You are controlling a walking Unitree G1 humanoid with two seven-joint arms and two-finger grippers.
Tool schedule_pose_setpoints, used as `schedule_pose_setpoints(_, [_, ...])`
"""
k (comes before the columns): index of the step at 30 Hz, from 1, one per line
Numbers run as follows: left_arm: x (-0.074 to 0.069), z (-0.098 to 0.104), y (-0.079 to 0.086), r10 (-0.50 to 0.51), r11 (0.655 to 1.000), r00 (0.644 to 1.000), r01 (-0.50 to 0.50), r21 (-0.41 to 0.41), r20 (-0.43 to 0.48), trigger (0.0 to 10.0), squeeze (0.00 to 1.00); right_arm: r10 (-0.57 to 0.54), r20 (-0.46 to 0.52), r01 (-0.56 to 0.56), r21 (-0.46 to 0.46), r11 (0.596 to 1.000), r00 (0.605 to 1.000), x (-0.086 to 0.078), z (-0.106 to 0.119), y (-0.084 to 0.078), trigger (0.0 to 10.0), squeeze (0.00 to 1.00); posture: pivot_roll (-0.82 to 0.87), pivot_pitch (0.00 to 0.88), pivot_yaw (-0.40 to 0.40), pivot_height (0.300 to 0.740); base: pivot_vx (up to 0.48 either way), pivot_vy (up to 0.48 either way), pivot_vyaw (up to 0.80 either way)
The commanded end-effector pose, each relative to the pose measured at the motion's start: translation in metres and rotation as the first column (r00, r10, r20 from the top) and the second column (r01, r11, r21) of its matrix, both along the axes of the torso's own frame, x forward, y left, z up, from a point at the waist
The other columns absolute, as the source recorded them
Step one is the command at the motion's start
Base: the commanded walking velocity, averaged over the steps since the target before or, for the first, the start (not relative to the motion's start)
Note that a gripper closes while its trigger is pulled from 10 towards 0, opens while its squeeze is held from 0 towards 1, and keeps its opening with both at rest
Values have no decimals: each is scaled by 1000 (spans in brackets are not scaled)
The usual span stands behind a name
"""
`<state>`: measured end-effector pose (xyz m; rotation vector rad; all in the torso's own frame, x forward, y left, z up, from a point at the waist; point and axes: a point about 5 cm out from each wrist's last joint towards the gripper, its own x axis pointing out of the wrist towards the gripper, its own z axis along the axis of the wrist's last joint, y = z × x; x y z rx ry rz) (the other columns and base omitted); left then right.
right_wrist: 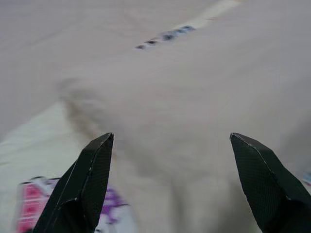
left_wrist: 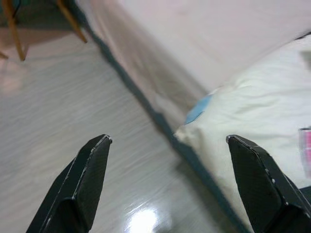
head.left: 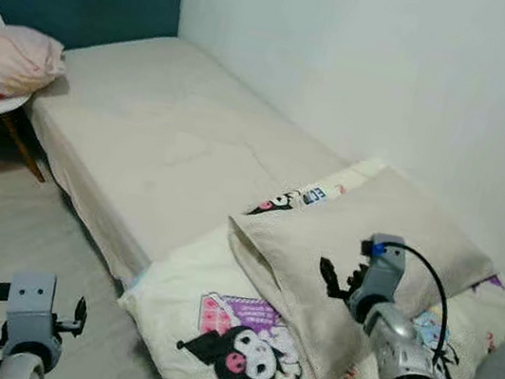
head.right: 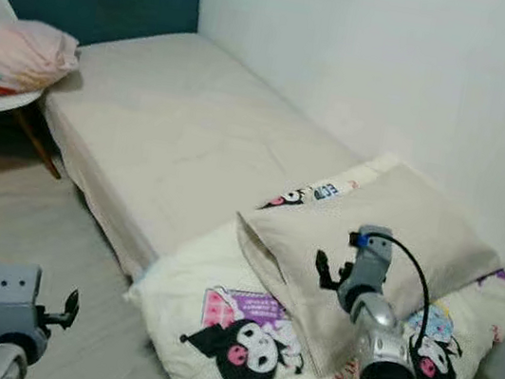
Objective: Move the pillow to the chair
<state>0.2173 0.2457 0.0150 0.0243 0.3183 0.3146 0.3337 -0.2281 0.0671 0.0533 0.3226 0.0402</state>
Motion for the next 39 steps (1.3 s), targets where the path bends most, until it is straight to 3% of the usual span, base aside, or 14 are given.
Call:
schedule_pose_setpoints(1, [-1, 0, 4, 12, 1000, 1000, -12, 3, -5, 10000, 0, -12, -45, 11, -11, 1000, 999, -2, -6, -2, 10000, 0, -42, 0, -118, 735, 0, 0, 0])
schedule_pose_setpoints(8, [0, 10, 16, 45, 997, 999, -46, 61, 22, 10000, 0, -71, -93, 71, -7, 997, 993, -8, -13, -13, 10000, 0, -42, 0, -119, 710, 0, 0, 0])
schedule_pose_setpoints(10, [7, 27, 30, 64, 990, 993, -75, 120, 96, 10000, 0, -150, -114, 156, 45, 987, 982, -12, -15, -29, 10000, 0, -40, 0, -122, 695, 0, 0, 0])
schedule_pose_setpoints(14, [11, 39, 37, 44, 985, 989, -67, 161, 140, 10000, 0, -198, -116, 208, 84, 974, 973, -14, -14, -38, 10000, 0, -40, 0, -120, 680, 0, 0, 0])
schedule_pose_setpoints(19, [15, 48, 45, 37, 983, 984, -67, 169, 174, 10000, 0, -283, -122, 299, 143, 944, 951, -17, -13, -52, 10000, 0, -29, 0, -121, 665, 0, 0, 0])
schedule_pose_setpoints(22, [14, 47, 50, 41, 980, 986, -71, 185, 163, 10000, 0, -348, -109, 364, 221, 905, 931, -16, -7, -62, 10000, 0, -23, 0, -124, 650, 0, 0, 0])
schedule_pose_setpoints(30, [9, 50, 52, 40, 978, 985, -73, 194, 166, 10000, 0, -412, -78, 413, 326, 850, 908, -12, 3, -70, 10000, 0, -18, 0, -118, 615, 0, 0, 0])
schedule_pose_setpoints(37, [4, 57, 55, 5, 971, 988, -42, 234, 155, 10000, 0, -441, -83, 428, 457, 780, 893, -8, 5, -66, 10000, 0, -4, 0, -92, 590, 0, 0, 0])
schedule_pose_setpoints(39, [4, 57, 55, 5, 971, 988, -42, 234, 155, 10000, 0, -441, -83, 428, 457, 780, 893, -8, 5, -66, 10000, 0, -4, 0, -92, 590, 0, 0, 0])
